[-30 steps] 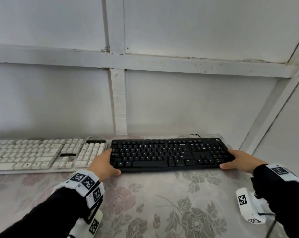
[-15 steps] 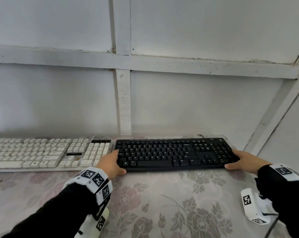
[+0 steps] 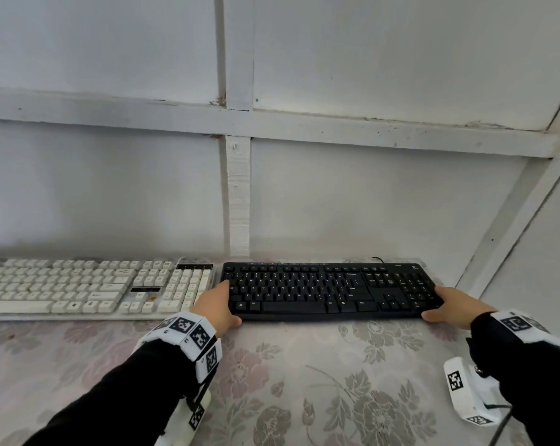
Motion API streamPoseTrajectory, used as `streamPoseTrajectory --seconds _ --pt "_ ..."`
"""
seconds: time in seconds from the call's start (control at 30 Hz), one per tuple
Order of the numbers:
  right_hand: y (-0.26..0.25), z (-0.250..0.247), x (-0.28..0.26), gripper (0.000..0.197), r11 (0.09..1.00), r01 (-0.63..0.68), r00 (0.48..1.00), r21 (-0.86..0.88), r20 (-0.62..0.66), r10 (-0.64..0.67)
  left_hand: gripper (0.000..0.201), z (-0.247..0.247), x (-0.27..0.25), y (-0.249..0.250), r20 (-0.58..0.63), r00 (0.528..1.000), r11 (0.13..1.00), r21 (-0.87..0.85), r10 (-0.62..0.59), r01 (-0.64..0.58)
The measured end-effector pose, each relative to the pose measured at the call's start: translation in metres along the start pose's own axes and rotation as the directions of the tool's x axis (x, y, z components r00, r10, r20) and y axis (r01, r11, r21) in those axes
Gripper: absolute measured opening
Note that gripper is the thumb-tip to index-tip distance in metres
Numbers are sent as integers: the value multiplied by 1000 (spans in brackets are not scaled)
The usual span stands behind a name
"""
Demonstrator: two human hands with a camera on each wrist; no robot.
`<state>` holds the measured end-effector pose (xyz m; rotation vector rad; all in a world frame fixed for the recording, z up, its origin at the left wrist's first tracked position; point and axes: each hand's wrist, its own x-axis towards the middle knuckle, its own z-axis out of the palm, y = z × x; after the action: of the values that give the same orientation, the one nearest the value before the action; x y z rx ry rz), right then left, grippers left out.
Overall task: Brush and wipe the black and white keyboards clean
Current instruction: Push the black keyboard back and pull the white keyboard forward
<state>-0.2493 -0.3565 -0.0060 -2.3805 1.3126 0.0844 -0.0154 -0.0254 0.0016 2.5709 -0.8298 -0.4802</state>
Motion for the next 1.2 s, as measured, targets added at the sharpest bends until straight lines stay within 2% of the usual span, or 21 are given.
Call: streamPoseTrajectory --seconds 0.1,0.2,0.27,0.43,0.6,0.73,0.87,0.93,1.0,1.07,1.1,1.17,1.2 --pt "-25 1 -13 35 999 28 998 -47 -58 -31 64 -7 -5 -7 2 999 999 -24 46 -46" --pt "-63 7 -37 63 995 100 994 -26 -48 -101 69 -23 -12 -23 -49 996 994 -76 74 -77" --pt "-93 17 -51 72 985 168 985 39 -37 -167 74 -37 -17 -40 -86 993 989 -116 83 -92" --pt "-184 59 -85 72 929 331 941 168 11 -337 73 -74 -33 -106 -119 990 975 -200 70 -93" --pt "-275 111 -114 71 872 393 899 292 77 -431 72 -116 -40 -192 -129 992 978 -204 8 -35" --pt "-327 142 -125 74 878 367 904 307 103 -414 75 -149 -38 -259 -113 993 980 -201 -29 5" --pt "-351 164 -126 82 905 306 933 295 98 -347 81 -170 -36 -305 -119 989 982 -178 -87 65" --pt "-358 167 -126 80 919 275 949 284 77 -307 82 -178 -34 -329 -143 982 980 -176 -121 95" --pt "-362 167 -128 83 920 268 950 287 78 -302 75 -184 -30 -347 -187 977 977 -205 -104 65" --pt "-359 170 -121 97 928 246 956 281 88 -280 66 -188 -26 -360 -200 976 983 -175 -89 54" --pt "-356 172 -118 92 929 226 960 294 93 -263 61 -189 -24 -363 -196 975 982 -177 -102 67" --pt "-355 173 -118 65 934 204 964 293 106 -243 56 -190 -20 -369 -193 971 971 -220 -140 97" --pt "-355 174 -116 60 938 197 965 285 110 -236 55 -190 -18 -369 -184 971 964 -245 -154 106"
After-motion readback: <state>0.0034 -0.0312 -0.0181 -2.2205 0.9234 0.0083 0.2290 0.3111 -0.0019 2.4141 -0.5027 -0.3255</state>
